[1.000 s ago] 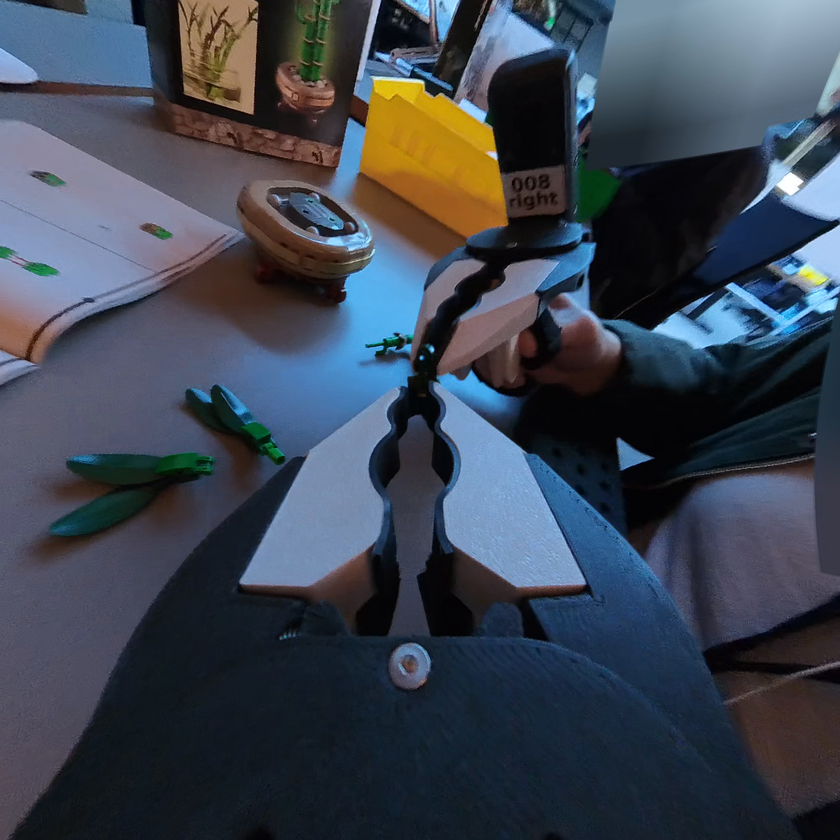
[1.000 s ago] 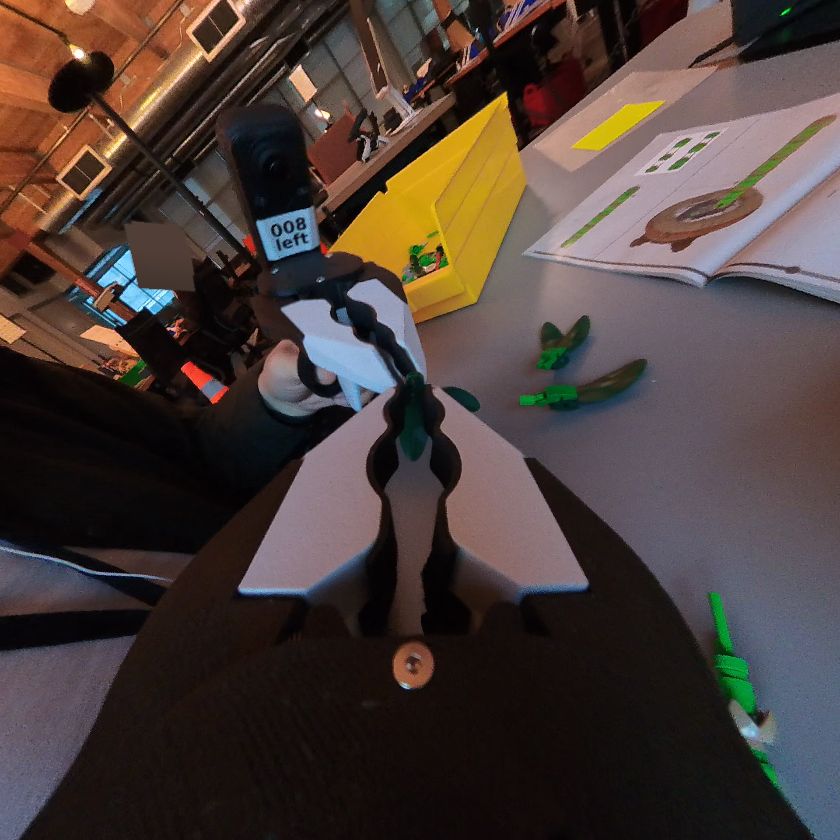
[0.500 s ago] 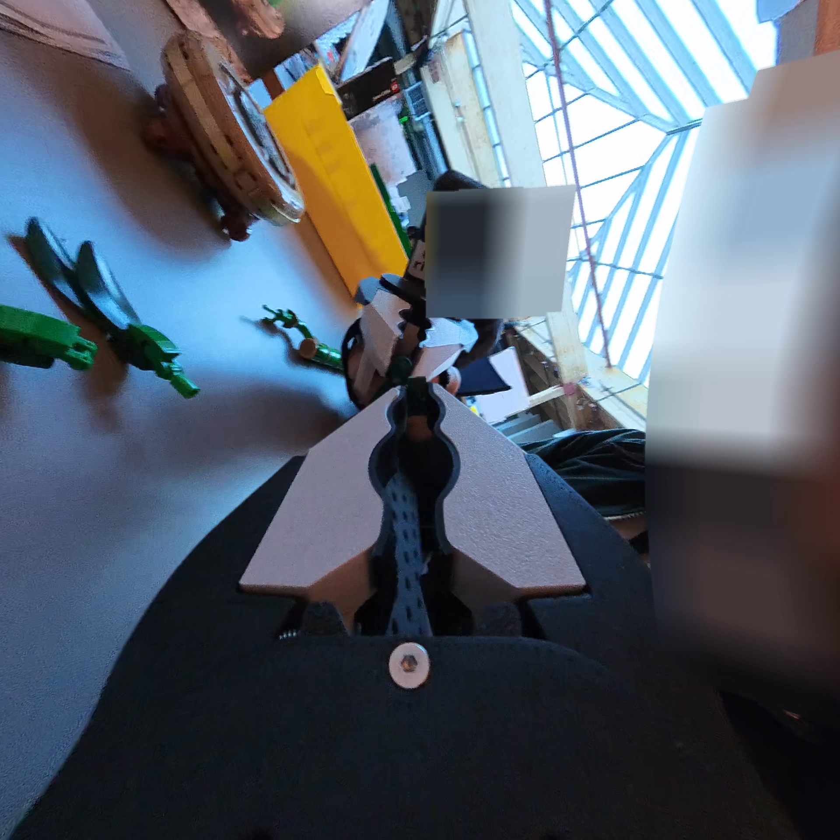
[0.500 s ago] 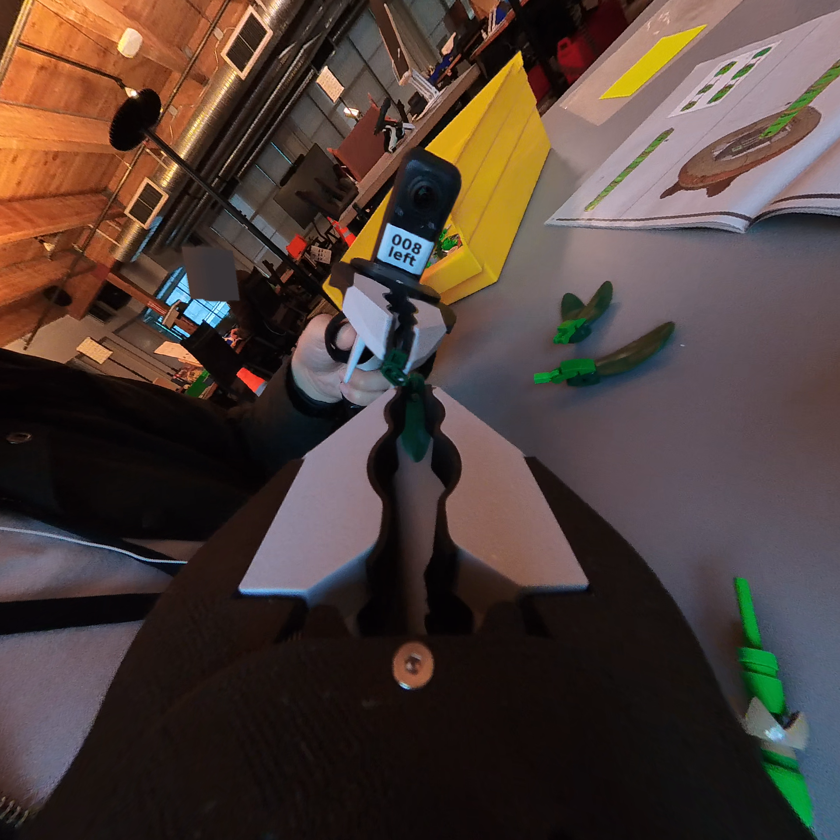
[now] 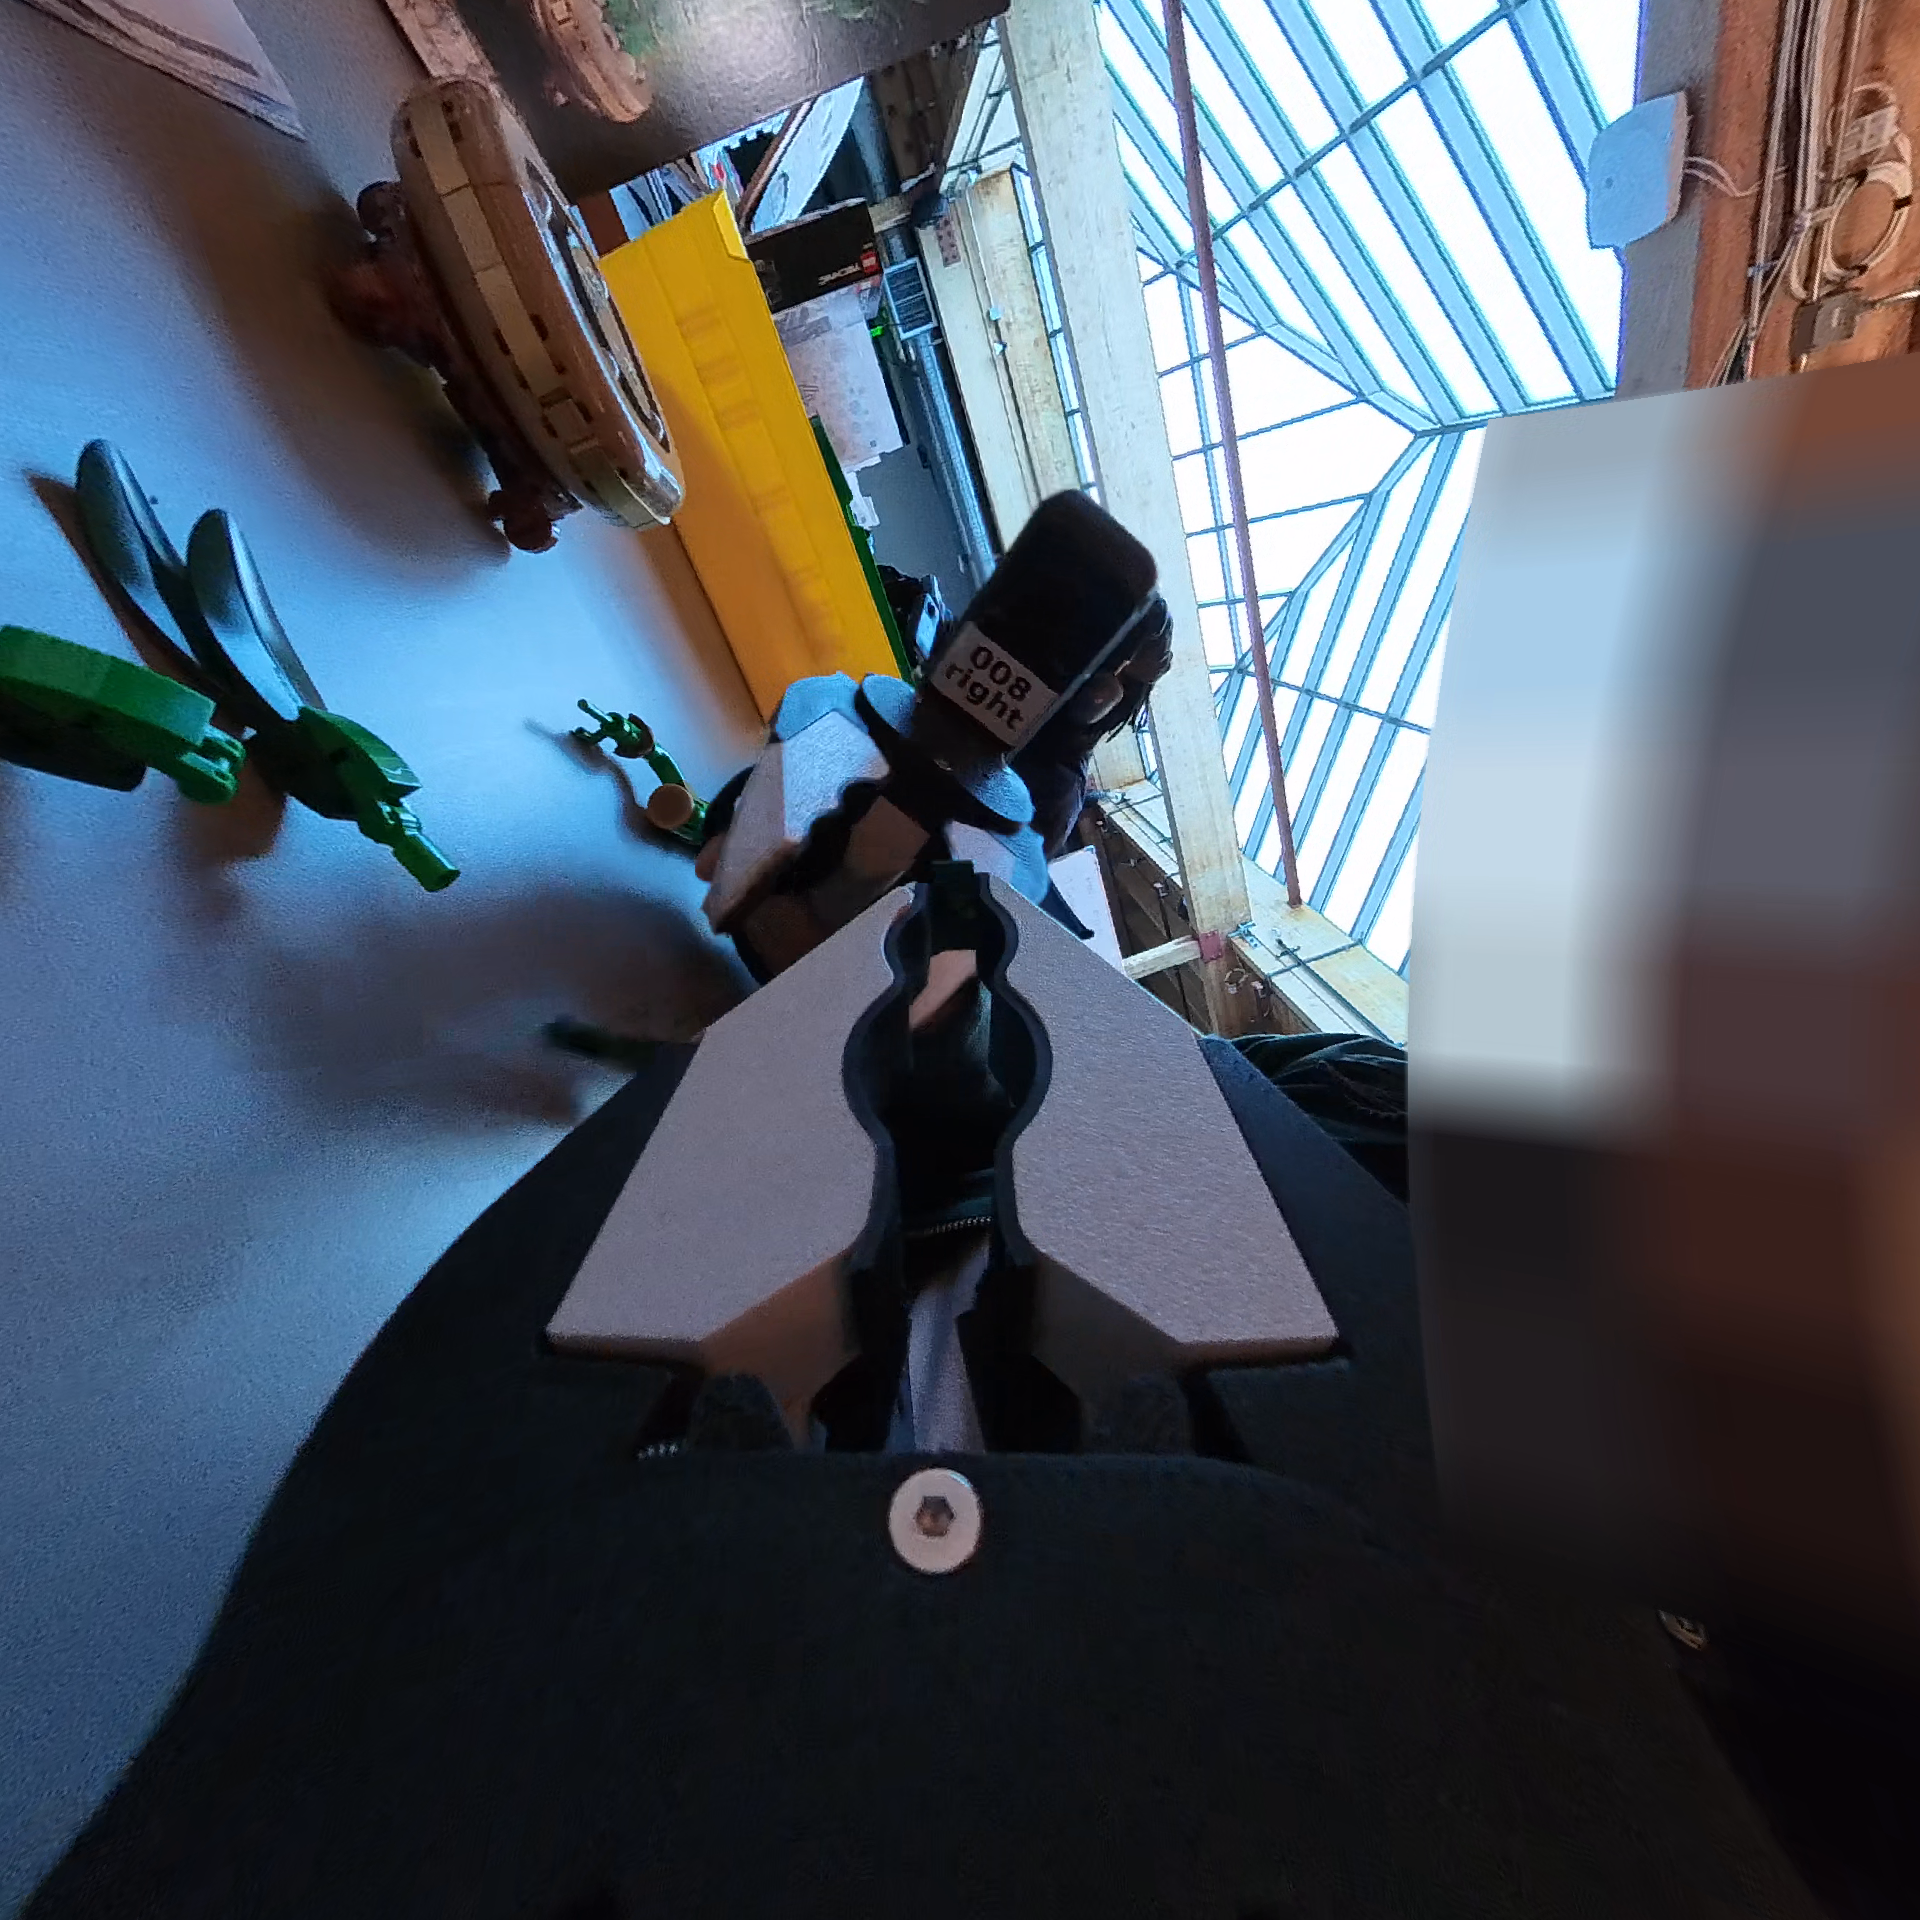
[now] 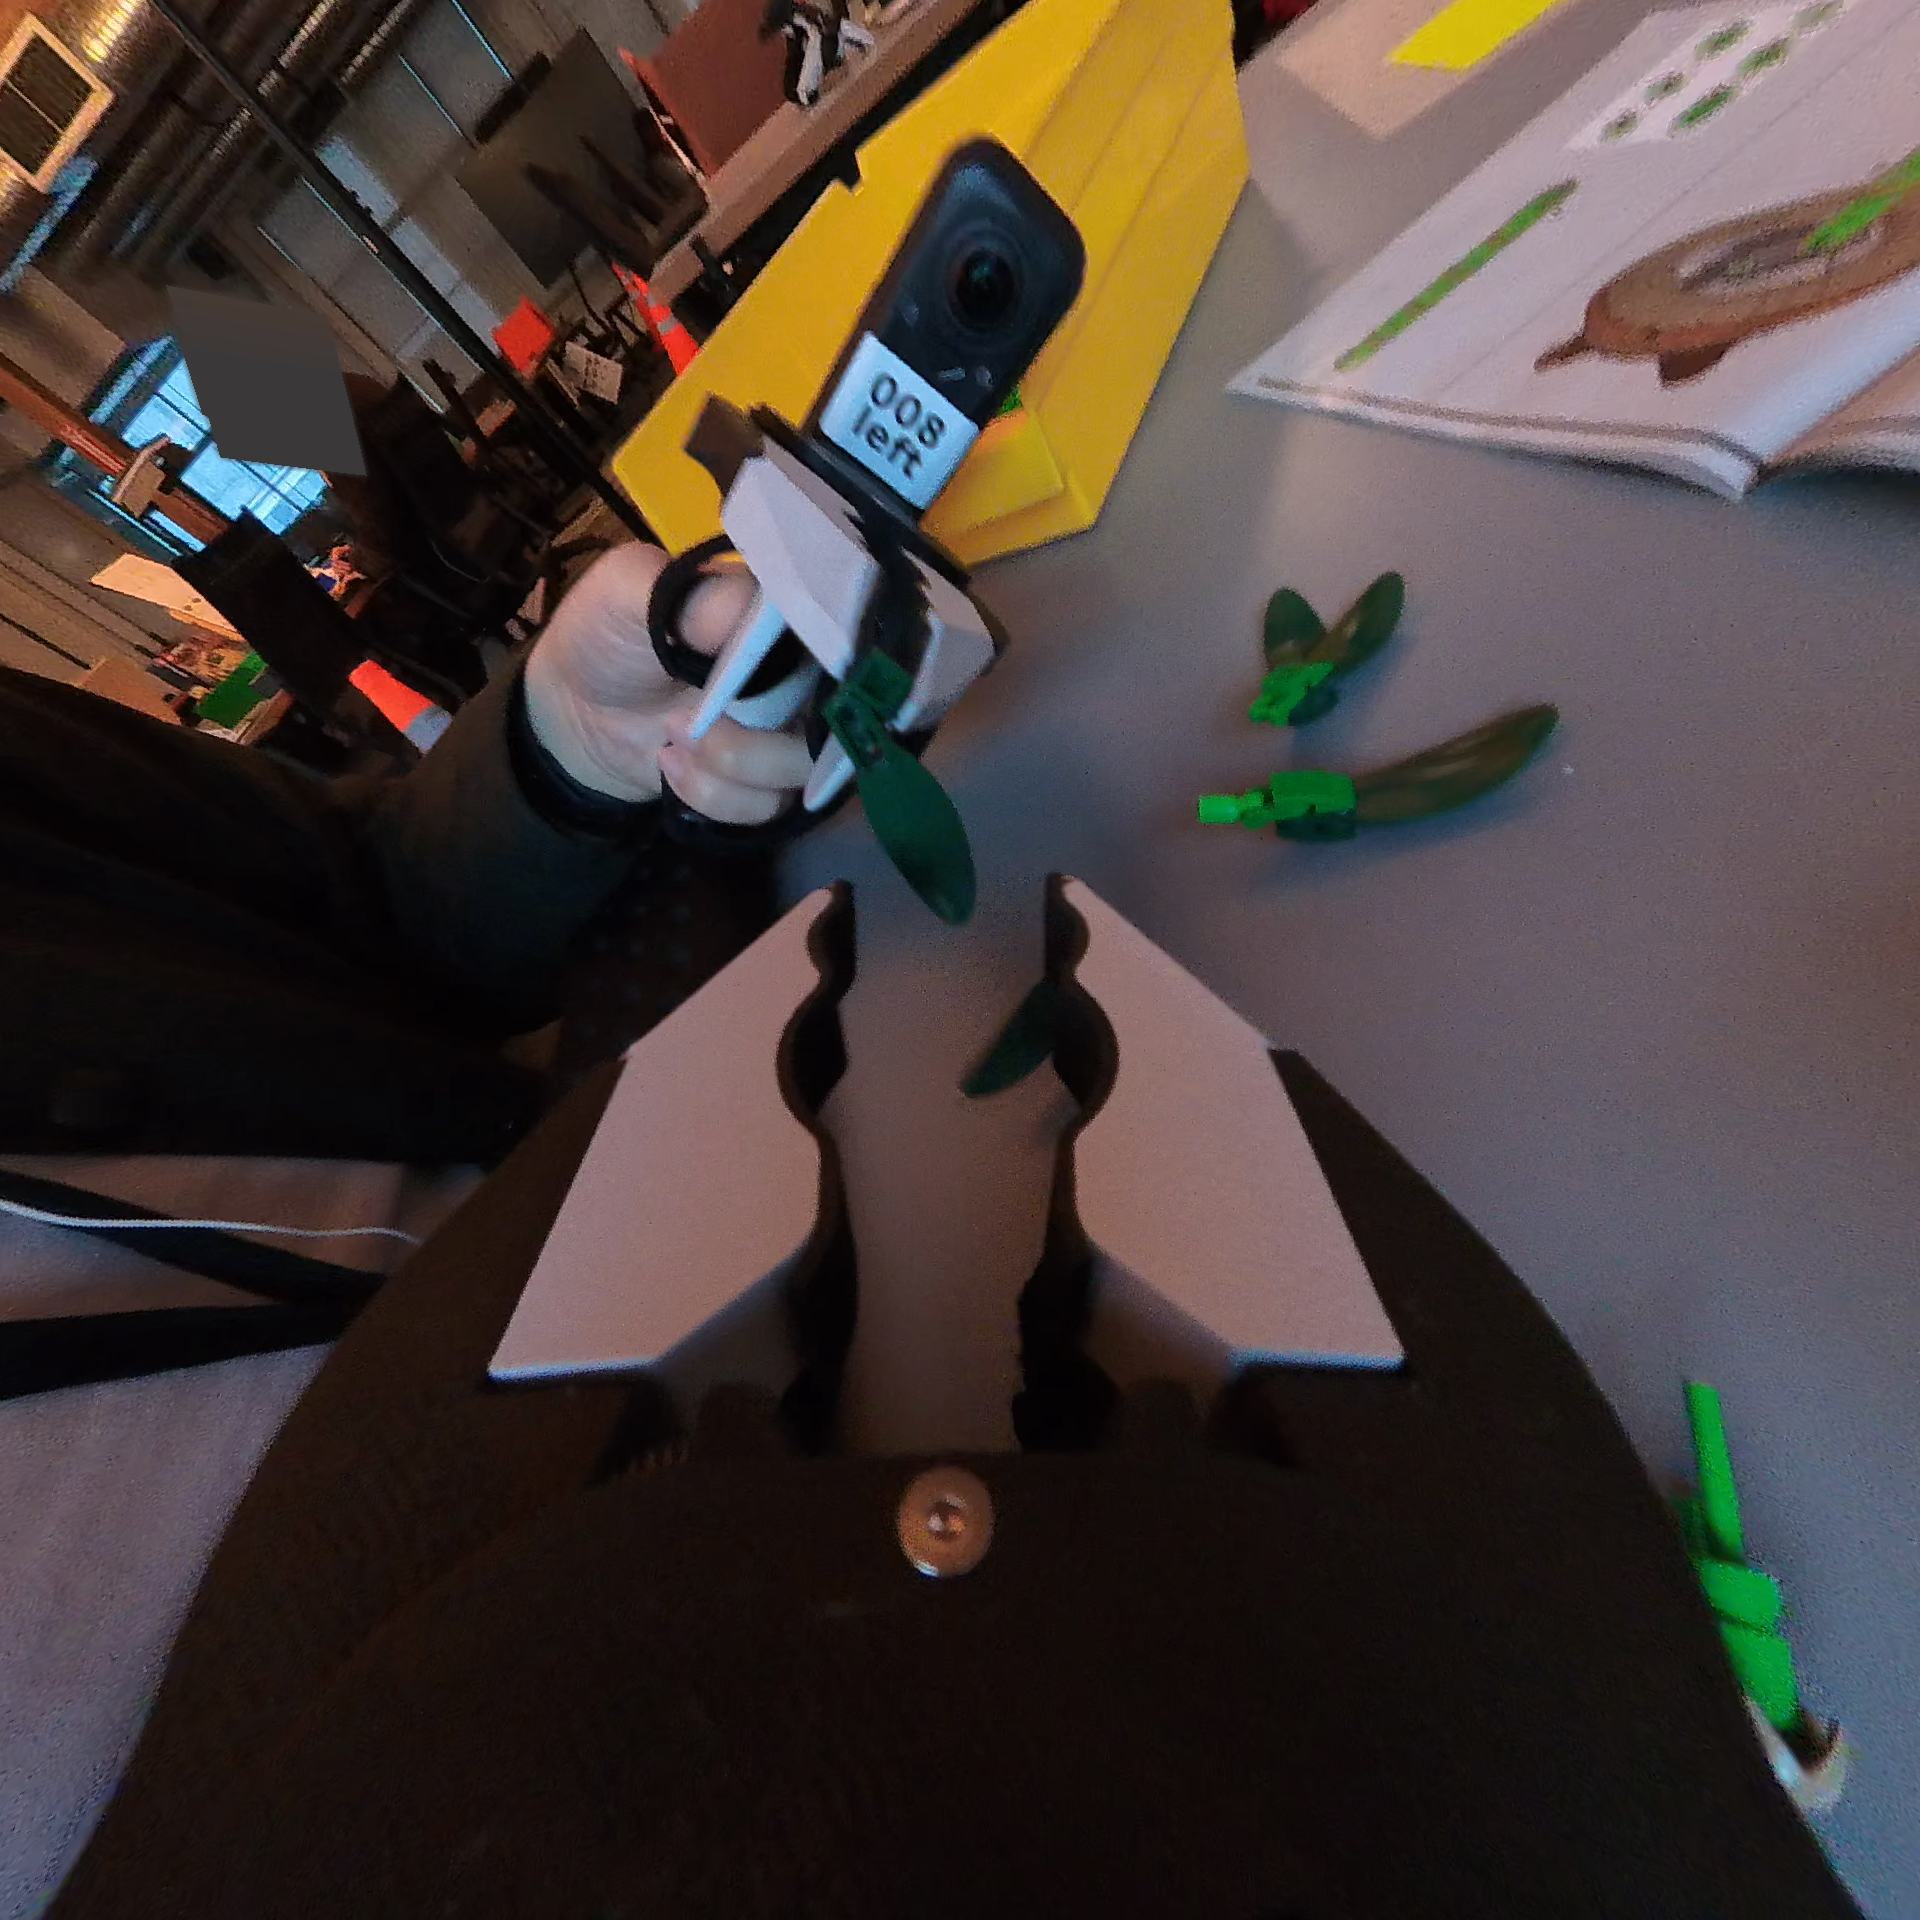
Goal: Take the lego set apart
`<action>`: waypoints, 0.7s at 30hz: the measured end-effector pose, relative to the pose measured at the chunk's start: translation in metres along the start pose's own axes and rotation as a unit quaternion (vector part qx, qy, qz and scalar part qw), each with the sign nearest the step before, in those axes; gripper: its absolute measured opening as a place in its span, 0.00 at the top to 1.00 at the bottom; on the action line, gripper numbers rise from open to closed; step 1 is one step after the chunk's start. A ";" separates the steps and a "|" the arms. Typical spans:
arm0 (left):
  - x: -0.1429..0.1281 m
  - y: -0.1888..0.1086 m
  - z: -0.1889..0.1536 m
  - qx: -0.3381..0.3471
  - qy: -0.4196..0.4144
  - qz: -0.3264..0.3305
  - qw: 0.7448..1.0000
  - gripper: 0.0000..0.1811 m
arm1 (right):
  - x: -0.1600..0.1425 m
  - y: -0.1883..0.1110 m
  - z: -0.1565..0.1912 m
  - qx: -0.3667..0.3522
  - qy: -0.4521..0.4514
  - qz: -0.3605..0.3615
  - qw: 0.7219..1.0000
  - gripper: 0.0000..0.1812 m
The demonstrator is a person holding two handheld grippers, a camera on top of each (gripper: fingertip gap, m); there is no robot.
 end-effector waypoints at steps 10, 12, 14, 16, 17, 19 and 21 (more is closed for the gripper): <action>-0.002 0.008 -0.007 -0.016 0.032 0.018 0.999 0.97 | 0.012 -0.003 0.014 0.027 -0.040 -0.067 0.997 0.93; -0.002 0.008 -0.009 -0.001 0.054 0.018 0.998 0.97 | 0.012 -0.003 0.013 0.032 -0.030 -0.079 0.996 0.91; -0.001 0.009 -0.011 -0.004 0.066 0.019 0.998 0.97 | 0.013 -0.005 0.012 0.047 -0.008 -0.087 0.995 0.93; -0.001 0.009 -0.011 -0.005 0.063 0.018 0.998 0.97 | 0.013 -0.006 0.012 0.053 0.001 -0.088 0.995 0.94; -0.001 0.009 -0.011 -0.006 0.063 0.021 0.998 0.97 | 0.014 -0.006 0.014 0.060 -0.003 -0.085 0.995 0.95; -0.002 0.010 -0.016 -0.020 0.080 0.028 0.996 0.97 | 0.016 -0.009 0.019 0.083 -0.005 -0.093 0.992 0.96; -0.003 0.012 -0.022 -0.042 0.099 0.035 0.994 0.98 | 0.018 -0.011 0.021 0.126 0.016 -0.106 0.986 0.96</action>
Point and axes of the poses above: each gripper's, where its closed fingertips meet, y out along the fingers, x out of its top, z = x × y across the jaws, the point moved 10 cm from there along -y, back along the fingers, and after that the axes turned 1 degree about -y, right-handed, at the moved point
